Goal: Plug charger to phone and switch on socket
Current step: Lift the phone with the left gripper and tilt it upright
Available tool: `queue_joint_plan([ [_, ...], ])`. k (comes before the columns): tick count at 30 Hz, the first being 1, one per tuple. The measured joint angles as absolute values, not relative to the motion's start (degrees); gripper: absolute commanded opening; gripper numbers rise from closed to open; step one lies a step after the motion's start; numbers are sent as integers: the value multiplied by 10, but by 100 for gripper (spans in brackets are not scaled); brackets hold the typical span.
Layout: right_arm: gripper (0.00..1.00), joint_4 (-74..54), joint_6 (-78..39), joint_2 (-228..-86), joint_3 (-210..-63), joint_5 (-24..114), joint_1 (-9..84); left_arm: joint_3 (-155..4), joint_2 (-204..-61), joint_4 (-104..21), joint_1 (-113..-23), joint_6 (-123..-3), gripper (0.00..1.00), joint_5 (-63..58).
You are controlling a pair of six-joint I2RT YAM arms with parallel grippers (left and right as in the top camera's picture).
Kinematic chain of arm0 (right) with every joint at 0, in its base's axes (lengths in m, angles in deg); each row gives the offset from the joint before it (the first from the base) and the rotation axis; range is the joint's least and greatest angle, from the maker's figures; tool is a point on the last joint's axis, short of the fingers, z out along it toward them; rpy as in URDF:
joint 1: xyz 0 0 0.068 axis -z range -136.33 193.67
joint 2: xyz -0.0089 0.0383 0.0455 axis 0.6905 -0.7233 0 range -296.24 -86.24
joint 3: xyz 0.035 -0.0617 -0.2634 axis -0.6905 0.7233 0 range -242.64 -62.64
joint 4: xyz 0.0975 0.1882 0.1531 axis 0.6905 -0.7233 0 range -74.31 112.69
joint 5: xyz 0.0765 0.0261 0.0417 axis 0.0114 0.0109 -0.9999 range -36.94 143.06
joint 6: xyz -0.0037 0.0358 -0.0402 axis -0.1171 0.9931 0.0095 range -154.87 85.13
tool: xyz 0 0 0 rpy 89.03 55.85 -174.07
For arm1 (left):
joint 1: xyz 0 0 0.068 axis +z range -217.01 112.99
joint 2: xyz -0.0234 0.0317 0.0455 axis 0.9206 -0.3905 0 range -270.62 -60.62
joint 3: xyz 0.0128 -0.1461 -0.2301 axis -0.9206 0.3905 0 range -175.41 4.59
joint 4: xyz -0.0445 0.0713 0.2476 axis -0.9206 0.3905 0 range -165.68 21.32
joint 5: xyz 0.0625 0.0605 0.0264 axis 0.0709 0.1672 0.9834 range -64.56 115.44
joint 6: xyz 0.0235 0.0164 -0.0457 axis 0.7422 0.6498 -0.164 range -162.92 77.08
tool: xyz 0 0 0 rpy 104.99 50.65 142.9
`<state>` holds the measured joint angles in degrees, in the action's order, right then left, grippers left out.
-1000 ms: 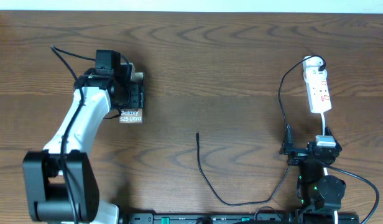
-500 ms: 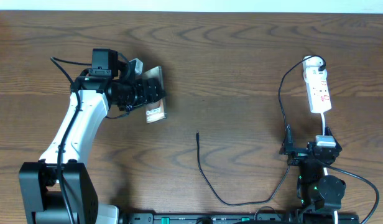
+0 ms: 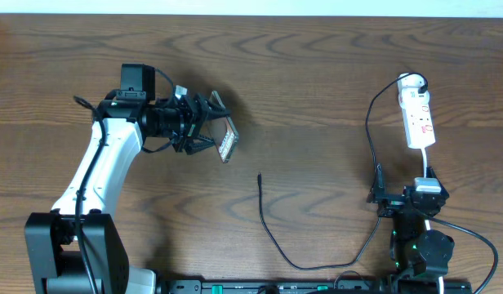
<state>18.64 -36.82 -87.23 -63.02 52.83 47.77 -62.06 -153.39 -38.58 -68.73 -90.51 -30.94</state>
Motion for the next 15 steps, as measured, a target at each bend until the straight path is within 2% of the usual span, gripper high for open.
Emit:
queue_joint_plan([
  [6,99,186,-368,-872,-630,528,478,-621,-1534,-386,-687,-1015,7,-346],
  [15,99,186,-368,-872,-630,528,478,-621,-1534,-386,-687,-1103,7,-359],
])
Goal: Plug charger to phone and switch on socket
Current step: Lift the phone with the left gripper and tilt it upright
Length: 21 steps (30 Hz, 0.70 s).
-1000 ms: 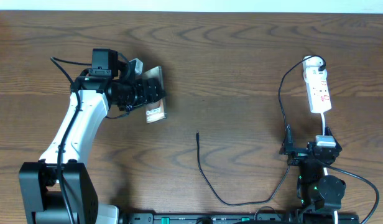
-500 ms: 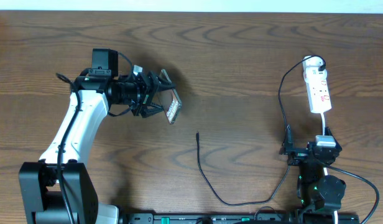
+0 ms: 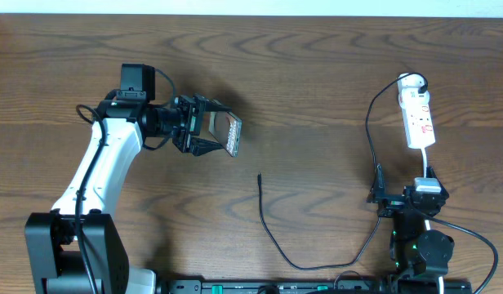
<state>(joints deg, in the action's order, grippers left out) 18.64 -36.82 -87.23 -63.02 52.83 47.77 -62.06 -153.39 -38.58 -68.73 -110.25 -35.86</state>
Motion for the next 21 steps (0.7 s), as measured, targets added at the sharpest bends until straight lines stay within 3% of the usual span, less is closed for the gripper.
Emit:
queue_joint_plan([
  [9,99,186,-368,-872,-630,528,478,-621,-1534,-386,-687,-1210,7,-362],
  [21,99,186,-368,-872,-630,528,478,-621,-1534,-386,-687,-1257,7,-424],
])
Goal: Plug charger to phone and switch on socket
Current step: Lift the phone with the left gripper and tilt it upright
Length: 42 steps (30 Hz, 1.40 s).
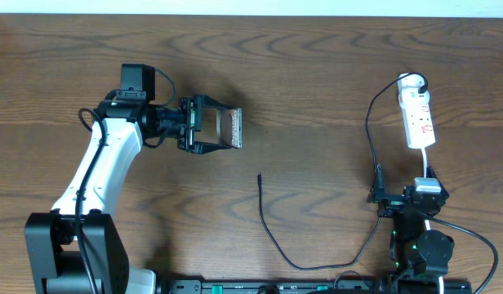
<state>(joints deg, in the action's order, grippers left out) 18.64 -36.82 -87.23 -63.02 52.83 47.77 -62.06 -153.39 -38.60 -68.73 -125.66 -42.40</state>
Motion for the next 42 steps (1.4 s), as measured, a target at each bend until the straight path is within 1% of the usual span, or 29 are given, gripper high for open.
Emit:
queue_joint_plan([
  [30,99,186,-368,-872,-630,528,478,-621,-1534,-386,-687,-1271,8,-423],
  [35,99,186,-368,-872,-630,528,478,-621,-1534,-386,-687,-1264,7,-372],
  [39,99,186,-368,-872,-630,528,478,-621,-1534,-376,-687,-1234,7,-297],
  [42,99,186,-368,-872,-630,528,478,-621,-1534,-337,-687,-1217,7,-221],
])
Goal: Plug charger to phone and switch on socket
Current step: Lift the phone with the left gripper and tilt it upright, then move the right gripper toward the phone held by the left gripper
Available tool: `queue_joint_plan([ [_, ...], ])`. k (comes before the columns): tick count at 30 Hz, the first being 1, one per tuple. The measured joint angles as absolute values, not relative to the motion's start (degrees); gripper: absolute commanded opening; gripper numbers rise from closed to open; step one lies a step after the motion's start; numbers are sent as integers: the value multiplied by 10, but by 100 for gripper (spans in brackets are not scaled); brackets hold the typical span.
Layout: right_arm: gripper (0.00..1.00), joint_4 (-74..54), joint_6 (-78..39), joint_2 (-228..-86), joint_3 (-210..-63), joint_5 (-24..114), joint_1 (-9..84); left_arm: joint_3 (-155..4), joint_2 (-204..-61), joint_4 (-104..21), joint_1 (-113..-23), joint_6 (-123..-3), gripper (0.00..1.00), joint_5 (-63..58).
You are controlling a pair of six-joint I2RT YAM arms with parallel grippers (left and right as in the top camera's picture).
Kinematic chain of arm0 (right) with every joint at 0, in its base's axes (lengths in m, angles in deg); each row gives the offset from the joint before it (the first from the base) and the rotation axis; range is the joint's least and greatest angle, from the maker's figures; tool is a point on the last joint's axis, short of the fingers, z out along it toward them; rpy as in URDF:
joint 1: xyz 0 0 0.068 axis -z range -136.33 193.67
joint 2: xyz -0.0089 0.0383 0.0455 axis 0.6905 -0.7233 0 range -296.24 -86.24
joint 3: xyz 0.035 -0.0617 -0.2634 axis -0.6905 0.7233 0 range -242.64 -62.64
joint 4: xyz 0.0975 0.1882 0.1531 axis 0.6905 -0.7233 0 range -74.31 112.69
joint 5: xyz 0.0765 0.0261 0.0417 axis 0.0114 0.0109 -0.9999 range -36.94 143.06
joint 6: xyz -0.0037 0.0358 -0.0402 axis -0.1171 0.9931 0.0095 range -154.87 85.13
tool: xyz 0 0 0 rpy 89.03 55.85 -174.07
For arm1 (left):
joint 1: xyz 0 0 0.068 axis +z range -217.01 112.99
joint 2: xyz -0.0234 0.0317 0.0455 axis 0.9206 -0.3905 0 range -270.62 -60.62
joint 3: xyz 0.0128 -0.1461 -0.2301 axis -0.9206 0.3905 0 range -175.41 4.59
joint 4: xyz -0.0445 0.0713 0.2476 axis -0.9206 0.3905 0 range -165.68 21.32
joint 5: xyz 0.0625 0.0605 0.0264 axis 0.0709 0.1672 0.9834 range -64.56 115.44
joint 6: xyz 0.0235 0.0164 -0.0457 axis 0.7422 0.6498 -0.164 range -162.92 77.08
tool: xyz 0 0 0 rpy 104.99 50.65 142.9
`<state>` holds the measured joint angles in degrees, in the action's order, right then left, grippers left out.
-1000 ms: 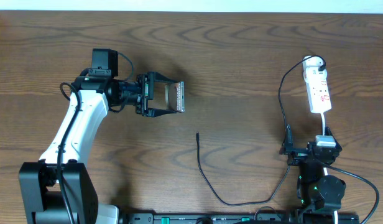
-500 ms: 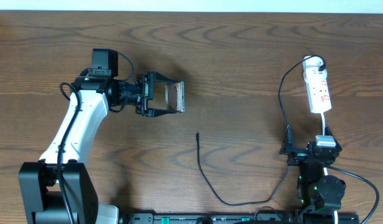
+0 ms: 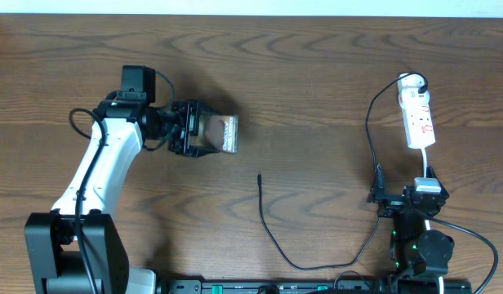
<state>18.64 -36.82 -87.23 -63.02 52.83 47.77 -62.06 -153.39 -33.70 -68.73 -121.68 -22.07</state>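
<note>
My left gripper [image 3: 209, 135] is shut on the phone [image 3: 227, 133] and holds it above the table, left of centre, with the phone's broad face turned partly up toward the overhead camera. The black charger cable [image 3: 272, 237] lies on the table. Its free plug tip [image 3: 260, 175] is below and right of the phone, apart from it. The cable loops along the front edge and runs up to the white power strip [image 3: 418, 118] at the right. My right gripper [image 3: 385, 196] sits folded at the front right, near the cable; its jaws are too small to read.
The wooden table [image 3: 317, 73] fills the view. The left arm's white link [image 3: 100, 167] slants from the front left base up to the wrist. The right arm's base [image 3: 423, 245] sits at the front right edge, just below the power strip's cord.
The left wrist has turned, so the phone shows more of its face instead of its edge. It has also shifted slightly left and down. The cable, power strip and right arm are unchanged.
The left gripper held the phone tilted and lower, nearly edge-on. It then held it a little higher and more upright, then edge-on and vertical. Now the phone is rolled further, face partly up. The cable and right arm stayed still throughout.
</note>
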Motion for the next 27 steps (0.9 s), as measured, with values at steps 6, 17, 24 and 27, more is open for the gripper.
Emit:
queue_joint_plan([
  [6,99,186,-368,-872,-630,528,478,-621,-1534,-278,-687,-1205,7,-90],
  [17,99,186,-368,-872,-630,528,478,-621,-1534,-221,-687,-1202,8,53],
  [24,99,186,-368,-872,-630,528,478,-621,-1534,-217,-687,-1202,7,63],
  [27,99,186,-368,-872,-630,528,478,-621,-1534,-216,-687,-1202,8,63],
])
